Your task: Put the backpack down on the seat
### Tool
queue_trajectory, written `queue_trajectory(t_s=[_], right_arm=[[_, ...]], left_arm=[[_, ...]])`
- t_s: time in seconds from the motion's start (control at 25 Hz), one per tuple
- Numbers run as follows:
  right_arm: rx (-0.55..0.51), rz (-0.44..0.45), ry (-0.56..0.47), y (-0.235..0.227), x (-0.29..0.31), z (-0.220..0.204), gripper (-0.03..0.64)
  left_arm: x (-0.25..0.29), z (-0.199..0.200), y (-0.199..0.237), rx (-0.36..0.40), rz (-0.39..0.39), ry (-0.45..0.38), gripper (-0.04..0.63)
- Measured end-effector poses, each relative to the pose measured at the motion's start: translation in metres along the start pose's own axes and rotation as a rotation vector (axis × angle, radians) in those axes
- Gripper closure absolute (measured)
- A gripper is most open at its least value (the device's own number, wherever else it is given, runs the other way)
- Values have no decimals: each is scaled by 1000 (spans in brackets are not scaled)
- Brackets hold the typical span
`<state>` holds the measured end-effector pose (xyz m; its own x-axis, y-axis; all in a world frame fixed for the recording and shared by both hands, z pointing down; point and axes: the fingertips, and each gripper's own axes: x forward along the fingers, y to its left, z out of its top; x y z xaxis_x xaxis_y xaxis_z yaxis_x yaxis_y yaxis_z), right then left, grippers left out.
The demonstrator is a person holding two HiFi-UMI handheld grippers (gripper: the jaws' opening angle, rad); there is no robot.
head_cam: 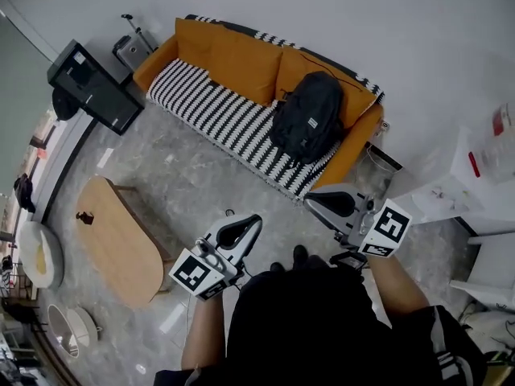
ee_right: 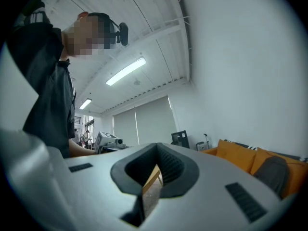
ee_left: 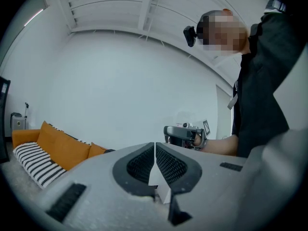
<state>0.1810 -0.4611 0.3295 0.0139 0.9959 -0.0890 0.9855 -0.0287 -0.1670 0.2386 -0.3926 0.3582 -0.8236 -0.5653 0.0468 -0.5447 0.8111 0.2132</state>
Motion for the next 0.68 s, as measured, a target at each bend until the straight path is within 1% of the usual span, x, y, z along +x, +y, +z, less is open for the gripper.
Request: queue_trajectory(t_s=[0.2, 0.4, 0.68], right_arm=[[-40, -9, 19, 16, 5, 10, 591], [-66, -17, 29, 45, 5, 9, 591], [-81, -54, 44, 67, 4, -4, 591]], left_arm=[[-14, 16, -6, 27, -28, -37, 565], [-36, 3, -18, 11, -51, -44, 565], [-62, -5, -27, 20, -74, -59, 566]])
